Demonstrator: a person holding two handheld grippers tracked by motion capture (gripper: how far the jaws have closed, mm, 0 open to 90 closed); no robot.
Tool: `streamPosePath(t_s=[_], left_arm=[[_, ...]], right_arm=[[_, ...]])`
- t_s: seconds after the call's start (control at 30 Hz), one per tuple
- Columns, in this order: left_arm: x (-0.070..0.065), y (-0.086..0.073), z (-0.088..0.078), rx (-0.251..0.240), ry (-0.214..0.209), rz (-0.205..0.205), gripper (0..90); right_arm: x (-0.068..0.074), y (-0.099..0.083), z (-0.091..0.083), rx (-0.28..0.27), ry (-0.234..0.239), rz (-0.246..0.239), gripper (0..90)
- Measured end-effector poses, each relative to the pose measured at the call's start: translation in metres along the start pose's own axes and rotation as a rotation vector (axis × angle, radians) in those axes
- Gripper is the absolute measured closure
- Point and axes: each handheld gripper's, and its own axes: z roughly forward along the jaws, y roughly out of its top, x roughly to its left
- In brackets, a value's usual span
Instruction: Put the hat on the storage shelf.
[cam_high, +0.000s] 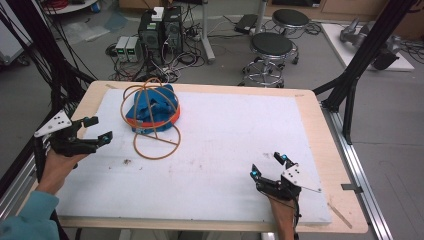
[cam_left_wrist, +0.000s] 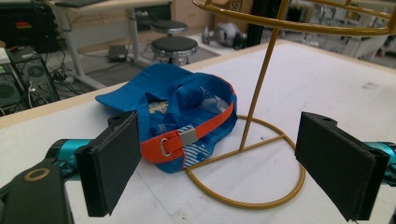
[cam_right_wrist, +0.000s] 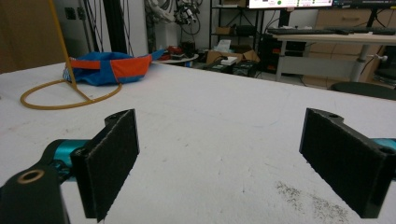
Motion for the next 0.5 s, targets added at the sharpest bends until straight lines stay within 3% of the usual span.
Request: streamPosePath(t_s=[0.13,0.33,0.5], left_arm=[[0.007,0.01,0.006,0.039,-0.024,0.017,14.9],[0.016,0.025,0.019,0.039,-0.054,0.041,14.9],[0.024,0.024,0.035,0.063,-0.078,0.038,14.9]], right_arm=[[0.0,0.0,0.0,0.0,0.0,-0.003,10.8],[0.0,0.0,0.0,0.006,0.0,-0.006,10.9],[0.0,0.0,0.001,0.006,-0.001,-0.007,10.8]])
